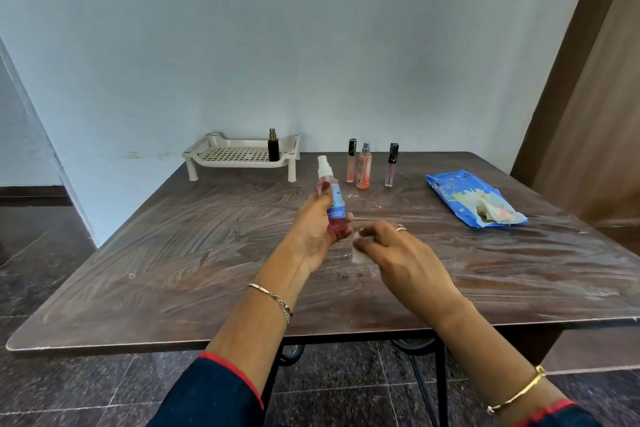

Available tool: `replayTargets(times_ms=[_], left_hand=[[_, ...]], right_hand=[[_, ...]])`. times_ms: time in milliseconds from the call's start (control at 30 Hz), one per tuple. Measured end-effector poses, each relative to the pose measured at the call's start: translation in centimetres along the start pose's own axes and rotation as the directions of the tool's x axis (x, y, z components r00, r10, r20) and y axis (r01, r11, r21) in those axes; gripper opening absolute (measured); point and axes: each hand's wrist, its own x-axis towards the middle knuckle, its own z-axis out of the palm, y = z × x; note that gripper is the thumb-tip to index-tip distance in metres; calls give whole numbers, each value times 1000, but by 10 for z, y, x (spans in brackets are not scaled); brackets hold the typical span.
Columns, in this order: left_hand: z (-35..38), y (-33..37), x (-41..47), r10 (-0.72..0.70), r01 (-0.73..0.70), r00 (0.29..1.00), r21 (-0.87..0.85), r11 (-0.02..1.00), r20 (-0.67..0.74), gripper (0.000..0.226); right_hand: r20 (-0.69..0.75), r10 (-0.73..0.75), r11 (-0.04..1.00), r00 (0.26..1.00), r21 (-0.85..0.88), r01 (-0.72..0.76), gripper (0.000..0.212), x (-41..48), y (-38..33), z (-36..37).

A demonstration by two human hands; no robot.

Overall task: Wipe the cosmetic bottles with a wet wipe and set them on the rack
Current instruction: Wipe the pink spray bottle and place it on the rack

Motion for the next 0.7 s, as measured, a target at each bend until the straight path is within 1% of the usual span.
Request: replayTargets(times_ms=[33,100,167,200,267,333,400,467,533,633,700], left_hand=[[-1,3,-2,-5,4,1000,33,999,8,19],[-2,7,-5,-21,17,999,97,995,38,20],[-1,8,-9,-34,22,997,175,984,66,26],[0,7,-11,-35,17,996,215,977,78,29],[4,6,-13,-24,-3,995,277,961,93,31],[7,5,-14,-1,-24,997,321,947,77,34],[6,7,-14,27,-44,998,354,934,52,36],[3,8,-13,56,-68,997,370,926,43,39],[1,11,-12,79,-89,996,355,930,43,40],[3,13,-14,84,-101,994,300,949,69,36],[4,12,-16,80,-101,993,253,962,92,33]], right_hand=[[-49,59,997,997,45,-57,26,3,4,-1],[-193,156,982,969,140,-130,26,12,12,-8],[-282,172,982,944,123,-142,32,24,16,-18],[-284,145,989,948,72,-129,39,31,17,-22],[-232,47,996,972,-59,-62,52,41,17,-26],[-172,-40,991,984,-134,17,56,49,21,-26],[-128,-68,988,989,-143,49,55,55,28,-25],[-101,-53,990,993,-134,39,53,59,35,-24],[-95,-5,998,995,-68,-1,55,60,35,-22],[-167,45,992,985,123,-24,48,57,24,-19],[-208,47,988,977,151,-15,44,55,18,-18]])
